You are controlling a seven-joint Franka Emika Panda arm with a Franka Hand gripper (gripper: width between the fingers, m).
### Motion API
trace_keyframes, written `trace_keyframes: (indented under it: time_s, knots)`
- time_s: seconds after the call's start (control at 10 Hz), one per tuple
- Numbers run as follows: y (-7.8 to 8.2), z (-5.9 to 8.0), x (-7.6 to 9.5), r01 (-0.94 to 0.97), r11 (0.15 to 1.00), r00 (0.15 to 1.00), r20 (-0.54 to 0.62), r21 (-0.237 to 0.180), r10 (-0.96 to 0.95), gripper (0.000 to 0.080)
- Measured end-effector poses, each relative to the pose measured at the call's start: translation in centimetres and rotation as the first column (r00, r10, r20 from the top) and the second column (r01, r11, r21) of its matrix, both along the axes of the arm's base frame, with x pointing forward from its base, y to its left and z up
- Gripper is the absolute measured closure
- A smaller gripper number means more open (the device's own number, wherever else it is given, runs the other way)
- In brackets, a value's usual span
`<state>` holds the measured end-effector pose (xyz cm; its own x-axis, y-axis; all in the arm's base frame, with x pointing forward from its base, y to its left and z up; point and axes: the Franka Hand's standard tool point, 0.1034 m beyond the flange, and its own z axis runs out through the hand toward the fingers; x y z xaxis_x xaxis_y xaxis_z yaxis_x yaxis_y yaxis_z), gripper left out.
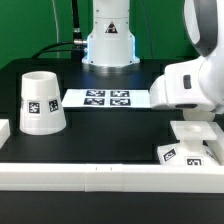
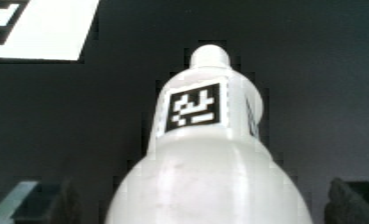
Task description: Assemble lamp
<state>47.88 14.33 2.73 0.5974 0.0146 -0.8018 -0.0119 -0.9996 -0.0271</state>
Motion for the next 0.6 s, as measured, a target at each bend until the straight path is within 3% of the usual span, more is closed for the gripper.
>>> trace_keyframes:
  time_s: [0.6]
  knots:
    - [0.1, -1.9, -0.8, 0.001, 1.0, 1.0, 0.016, -0.004, -0.001, 0.0101]
